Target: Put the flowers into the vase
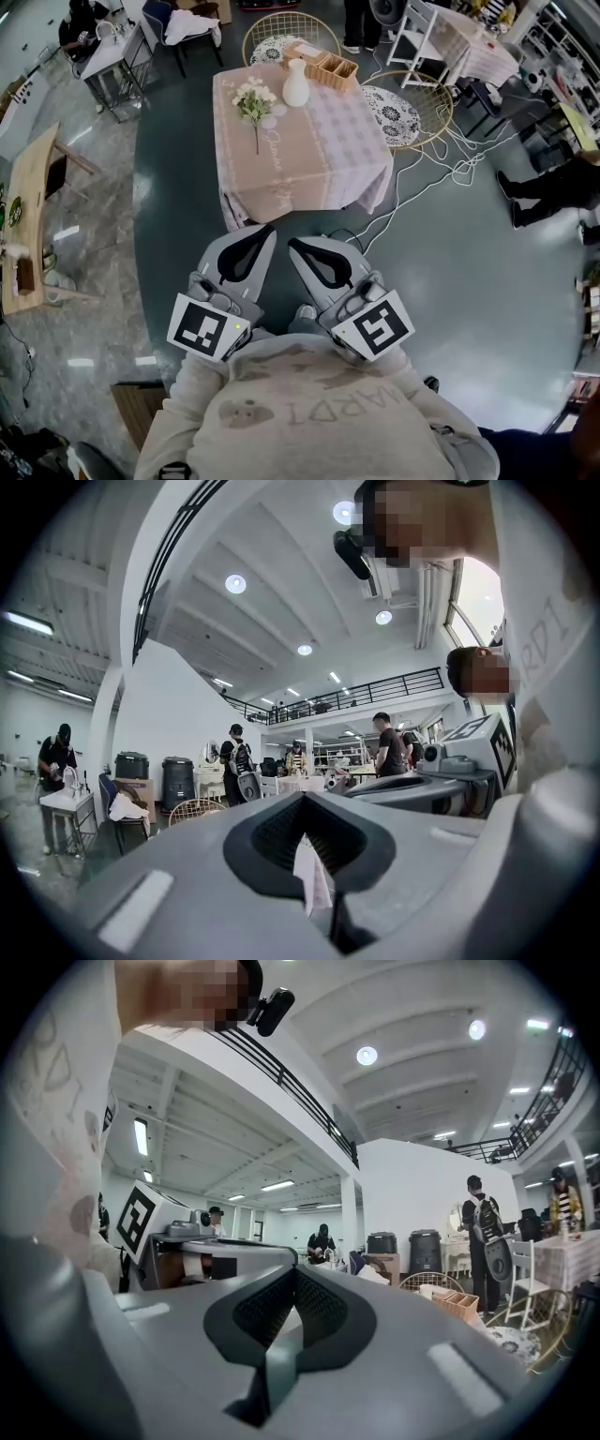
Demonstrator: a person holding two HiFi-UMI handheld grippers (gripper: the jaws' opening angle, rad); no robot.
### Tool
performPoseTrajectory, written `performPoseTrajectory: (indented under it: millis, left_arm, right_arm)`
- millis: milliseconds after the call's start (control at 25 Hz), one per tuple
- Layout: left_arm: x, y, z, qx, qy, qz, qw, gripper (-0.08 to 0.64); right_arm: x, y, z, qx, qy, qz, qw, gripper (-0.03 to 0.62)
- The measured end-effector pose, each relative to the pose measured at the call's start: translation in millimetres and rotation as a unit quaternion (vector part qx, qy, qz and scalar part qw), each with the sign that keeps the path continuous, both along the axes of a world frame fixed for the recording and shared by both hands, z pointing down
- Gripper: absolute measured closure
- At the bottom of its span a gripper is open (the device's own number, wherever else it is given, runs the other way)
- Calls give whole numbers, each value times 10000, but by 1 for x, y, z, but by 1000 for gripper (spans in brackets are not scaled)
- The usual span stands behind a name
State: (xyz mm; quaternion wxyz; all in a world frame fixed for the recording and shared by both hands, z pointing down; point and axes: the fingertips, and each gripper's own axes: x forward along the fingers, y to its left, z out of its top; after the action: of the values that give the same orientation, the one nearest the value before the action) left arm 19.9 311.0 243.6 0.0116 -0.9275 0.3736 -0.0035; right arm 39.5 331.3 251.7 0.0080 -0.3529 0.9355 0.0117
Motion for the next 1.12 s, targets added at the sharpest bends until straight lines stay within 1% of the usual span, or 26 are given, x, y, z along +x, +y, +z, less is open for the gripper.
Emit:
performPoseTrajectory:
  millis: [160, 280, 400, 480, 560, 800, 960, 1120]
  left_arm:
    - [15, -5, -3, 76, 33, -197, 9998, 560]
    - [19, -12, -2, 85, -4, -366, 9993, 560]
    - [13, -17, 6, -96, -87, -500, 9987, 560]
    - [5, -23, 9, -157, -119, -630, 9978, 560]
    - [1, -33, 11, -125, -102, -694, 9975, 560]
    - [-6, -72, 15, -193, 40, -562, 9982, 560]
    - [-13, -109, 9, -92, 51, -449, 9989, 560]
    - [-28, -146, 11, -169, 94, -422, 9989, 560]
  right_arm:
    - [20, -4, 5, -98, -21, -209, 9997, 565]
    - [29, -17, 6, -110, -84, -248, 9996, 565]
    - [25, -23, 7, -174, -242, -344, 9990, 565]
    - [21, -28, 15, -295, -169, -428, 9985, 565]
    - [20, -39, 24, -360, -21, -459, 9983, 565]
    - [13, -74, 21, -352, -46, -281, 9990, 565]
    - [5, -112, 20, -430, -32, -190, 9989, 565]
    - [-10, -147, 23, -473, 92, -186, 9987, 565]
